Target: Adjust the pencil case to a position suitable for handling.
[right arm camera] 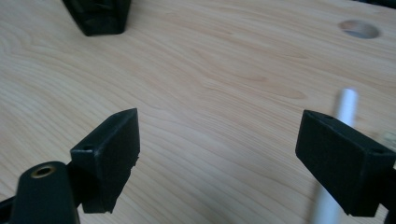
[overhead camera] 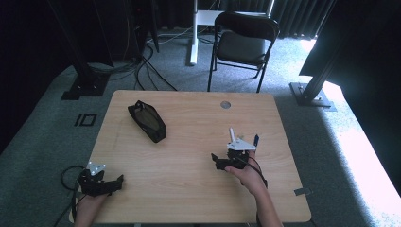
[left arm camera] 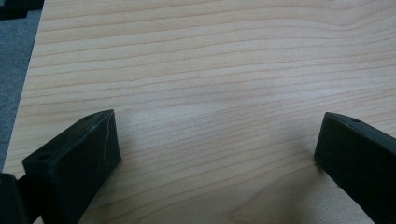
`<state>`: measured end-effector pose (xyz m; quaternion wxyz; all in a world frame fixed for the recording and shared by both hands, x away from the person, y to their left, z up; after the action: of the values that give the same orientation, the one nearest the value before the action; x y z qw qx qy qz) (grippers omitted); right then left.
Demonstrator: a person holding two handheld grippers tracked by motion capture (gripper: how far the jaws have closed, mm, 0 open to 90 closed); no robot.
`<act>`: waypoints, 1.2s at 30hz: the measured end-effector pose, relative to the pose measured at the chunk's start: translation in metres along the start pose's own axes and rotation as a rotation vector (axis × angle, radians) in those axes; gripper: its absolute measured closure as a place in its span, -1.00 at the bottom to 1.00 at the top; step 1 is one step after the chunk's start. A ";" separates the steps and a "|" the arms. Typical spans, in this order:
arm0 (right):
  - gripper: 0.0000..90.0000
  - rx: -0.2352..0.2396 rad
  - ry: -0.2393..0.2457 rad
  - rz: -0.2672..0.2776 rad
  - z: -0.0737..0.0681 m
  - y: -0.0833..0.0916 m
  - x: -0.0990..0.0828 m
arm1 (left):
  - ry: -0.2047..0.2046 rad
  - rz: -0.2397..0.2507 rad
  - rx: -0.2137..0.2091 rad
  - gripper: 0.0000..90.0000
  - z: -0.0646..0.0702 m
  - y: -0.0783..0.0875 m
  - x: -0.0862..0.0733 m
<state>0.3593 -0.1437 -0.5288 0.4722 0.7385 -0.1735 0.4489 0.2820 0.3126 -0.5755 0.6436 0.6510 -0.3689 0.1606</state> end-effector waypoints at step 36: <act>-0.70 0.163 0.134 -0.012 -0.091 -0.078 0.034 | 0.000 0.000 0.000 -0.99 0.000 0.000 0.000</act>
<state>0.3849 -0.0220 -0.5295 0.4239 0.7438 -0.0999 0.5070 0.2820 0.3126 -0.5755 0.6437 0.6510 -0.3689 0.1606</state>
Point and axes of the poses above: each handheld gripper's, and its own axes: y roughly backward along the jaws, x roughly out of its top, z roughly to its right, the point moved 3 cm from there along -y, roughly forward along the jaws, and after that the axes turned 9 degrees about -y, right-handed, at the moved point
